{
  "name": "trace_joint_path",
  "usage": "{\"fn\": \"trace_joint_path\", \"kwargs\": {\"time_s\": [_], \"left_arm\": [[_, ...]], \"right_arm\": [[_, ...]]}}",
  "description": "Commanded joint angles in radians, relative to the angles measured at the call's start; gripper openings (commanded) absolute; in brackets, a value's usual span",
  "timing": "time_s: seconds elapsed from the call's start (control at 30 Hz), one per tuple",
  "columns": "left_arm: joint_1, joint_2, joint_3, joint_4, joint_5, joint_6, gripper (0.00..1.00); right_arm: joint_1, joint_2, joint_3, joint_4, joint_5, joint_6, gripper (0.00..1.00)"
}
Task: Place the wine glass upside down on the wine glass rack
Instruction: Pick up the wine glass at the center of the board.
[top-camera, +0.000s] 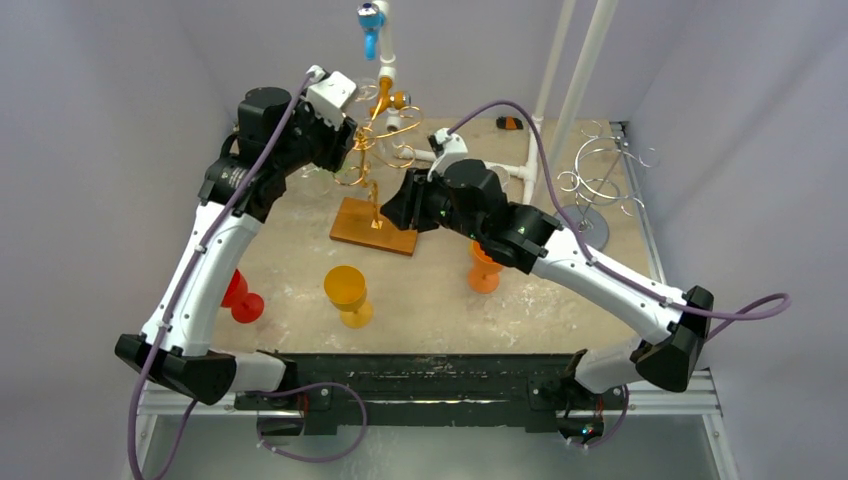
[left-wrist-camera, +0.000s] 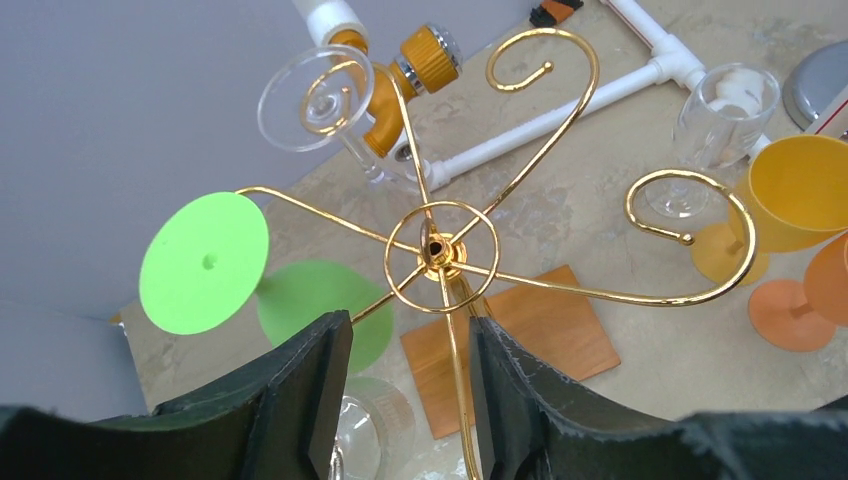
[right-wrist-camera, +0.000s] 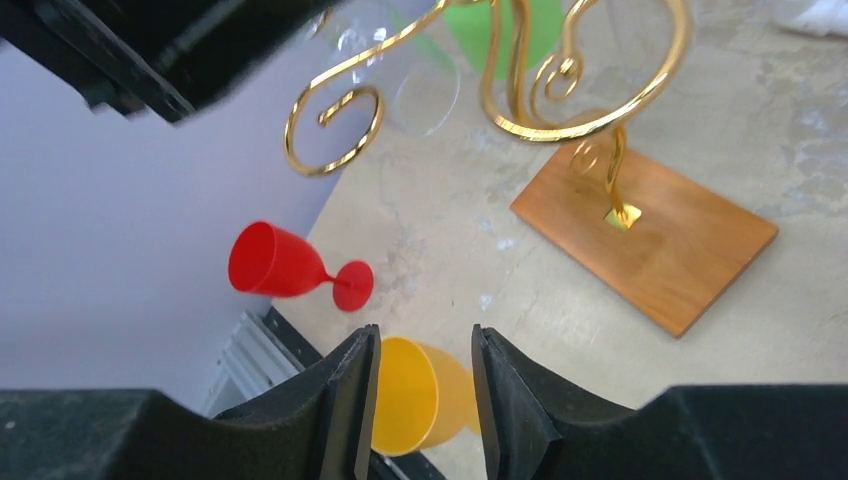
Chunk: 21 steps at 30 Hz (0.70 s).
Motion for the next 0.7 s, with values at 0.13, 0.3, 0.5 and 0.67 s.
{"fn": "trace_joint_path", "kwargs": {"time_s": [0.13,0.3,0.5,0.67], "left_arm": [[0.001,-0.036,0.130,-0.122,-0.011,0.012,0.55],[0.001,-0.035,0.196,-0.234,-0.029,-0.003,0.61],[0.001,-0.052,0.226,-0.308,-0.049,-0.006,0.63],[0.001,-0.064,0.232,-0.342,-0.055,-0.010,0.64]], "right_arm": [[0.145,0.091,-0.028,-0.040,0.035,-0.027,0.49],[0.238,0.195,0.010,-0.100,0.046,-0.043,0.50],[0.272,0.263,0.035,-0.147,0.099,-0.067,0.50],[0.273,0.291,0.034,-0.148,0.118,-0.080,0.39]]}}
